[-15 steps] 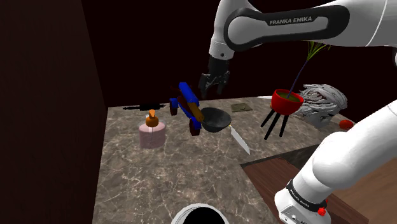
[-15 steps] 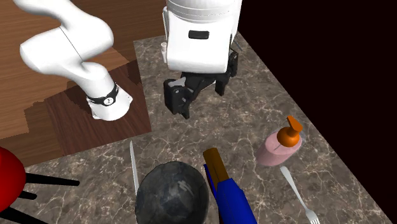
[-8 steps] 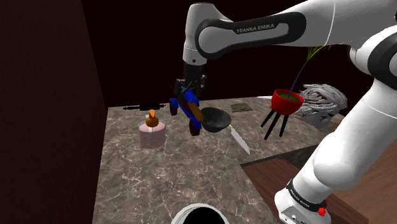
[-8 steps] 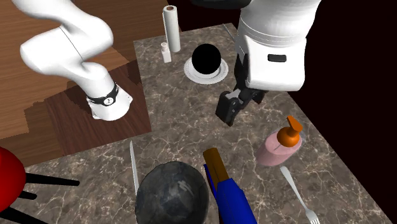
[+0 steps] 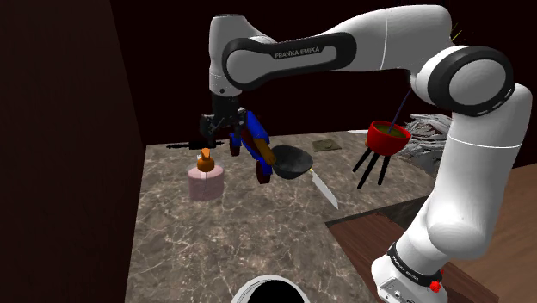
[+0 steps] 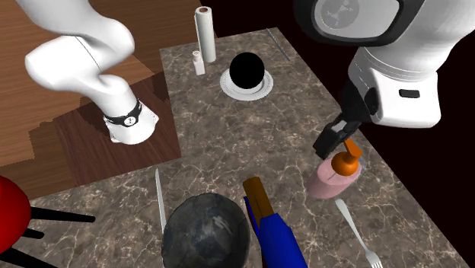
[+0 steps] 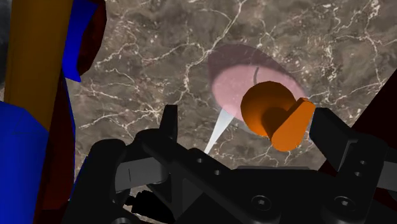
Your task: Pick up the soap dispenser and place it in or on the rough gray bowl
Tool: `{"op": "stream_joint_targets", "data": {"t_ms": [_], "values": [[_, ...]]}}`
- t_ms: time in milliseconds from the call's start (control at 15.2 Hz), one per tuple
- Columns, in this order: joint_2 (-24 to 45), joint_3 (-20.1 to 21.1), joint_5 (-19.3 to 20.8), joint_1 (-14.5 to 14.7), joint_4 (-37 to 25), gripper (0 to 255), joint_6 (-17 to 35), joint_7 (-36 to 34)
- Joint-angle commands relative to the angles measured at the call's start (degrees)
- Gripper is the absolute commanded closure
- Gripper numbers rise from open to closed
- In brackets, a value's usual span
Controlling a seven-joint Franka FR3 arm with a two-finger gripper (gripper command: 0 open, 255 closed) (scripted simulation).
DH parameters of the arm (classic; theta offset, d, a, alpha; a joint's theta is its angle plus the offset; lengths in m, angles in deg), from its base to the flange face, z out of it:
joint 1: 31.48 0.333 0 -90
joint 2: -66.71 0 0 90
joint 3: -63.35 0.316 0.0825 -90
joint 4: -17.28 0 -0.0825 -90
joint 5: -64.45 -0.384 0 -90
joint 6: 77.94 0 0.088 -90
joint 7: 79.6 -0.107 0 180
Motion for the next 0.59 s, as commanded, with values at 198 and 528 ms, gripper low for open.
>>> {"op": "stream_joint_targets", "data": {"t_ms": [198, 528], "values": [[11.85, -0.21, 4.17, 4.91, -14.65, 0, -3.65, -3.72], [12.35, -0.44, 4.42, 4.74, -11.53, 0, -0.08, -3.97]]}}
